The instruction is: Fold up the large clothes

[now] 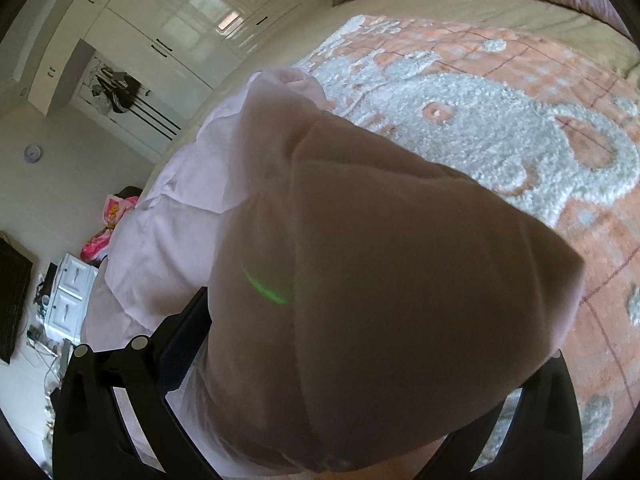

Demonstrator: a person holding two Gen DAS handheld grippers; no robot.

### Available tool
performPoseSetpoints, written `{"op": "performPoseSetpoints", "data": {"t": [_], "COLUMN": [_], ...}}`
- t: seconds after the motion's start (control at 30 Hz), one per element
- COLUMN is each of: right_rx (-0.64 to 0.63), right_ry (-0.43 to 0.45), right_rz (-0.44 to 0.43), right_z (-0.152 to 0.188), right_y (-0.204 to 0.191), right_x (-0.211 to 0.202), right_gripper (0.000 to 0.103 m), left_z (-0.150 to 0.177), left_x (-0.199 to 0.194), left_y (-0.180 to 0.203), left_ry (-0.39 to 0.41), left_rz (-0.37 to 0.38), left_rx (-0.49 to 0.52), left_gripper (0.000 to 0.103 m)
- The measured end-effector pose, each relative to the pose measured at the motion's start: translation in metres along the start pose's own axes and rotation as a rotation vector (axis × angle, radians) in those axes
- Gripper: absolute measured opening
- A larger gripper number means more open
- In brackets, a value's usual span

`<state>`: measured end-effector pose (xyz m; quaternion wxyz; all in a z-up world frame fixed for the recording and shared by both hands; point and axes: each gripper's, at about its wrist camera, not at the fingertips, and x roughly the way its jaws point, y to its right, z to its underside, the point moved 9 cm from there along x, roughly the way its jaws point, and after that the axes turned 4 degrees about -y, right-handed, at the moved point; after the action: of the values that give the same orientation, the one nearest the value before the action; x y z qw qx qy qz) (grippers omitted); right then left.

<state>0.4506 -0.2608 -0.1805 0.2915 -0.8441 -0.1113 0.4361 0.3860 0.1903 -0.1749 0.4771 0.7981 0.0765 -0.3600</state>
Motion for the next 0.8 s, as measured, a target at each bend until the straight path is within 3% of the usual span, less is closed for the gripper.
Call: {"op": "performPoseSetpoints", "data": {"t": [0.1, 0.2, 0.23, 0.37, 0.43, 0.57, 0.8], "right_rx": [-0.008, -0.027, -0.030, -0.118, -0.166, -0.316, -0.546], "right_ry": [-0.001, -0.004, -0.006, 0.008, 0.017, 0.054, 0.145], "right_rz": [-0.013, -0.046, -0.055, -0.046, -0.028, 0.024, 0.075], "right_z": [0.000, 0.001, 0.000, -0.001, -0.002, -0.002, 0.008], "right_y": [-0.002, -0.008, -0.011, -0.027, -0.034, -0.058, -0.104], "right_x": [0.000, -0.002, -0.001, -0.008, -0.012, -0.027, -0.069], "right_gripper": [0.097, 0.081, 0.072, 0.053, 0.044, 0.035, 0.030], "left_z": [-0.002, -0.003, -0.003, -0.004, -0.006, -0.008, -0.005], "left_x": [0.000, -0.002, -0.003, -0.011, -0.014, -0.021, -0.055], "left_y": [0.002, 0.005, 0.009, 0.027, 0.035, 0.050, 0.080], "left_ry": [0.009, 0.025, 0.033, 0.075, 0.082, 0.098, 0.140], "left_rz": [0.000, -0.001, -0.004, -0.022, -0.035, -0.072, -0.084], "left_rx": [0.009, 0.033, 0.050, 0.157, 0.201, 0.286, 0.418], "left_gripper": [0.095, 0.089, 0.083, 0.052, 0.044, 0.031, 0.026]}}
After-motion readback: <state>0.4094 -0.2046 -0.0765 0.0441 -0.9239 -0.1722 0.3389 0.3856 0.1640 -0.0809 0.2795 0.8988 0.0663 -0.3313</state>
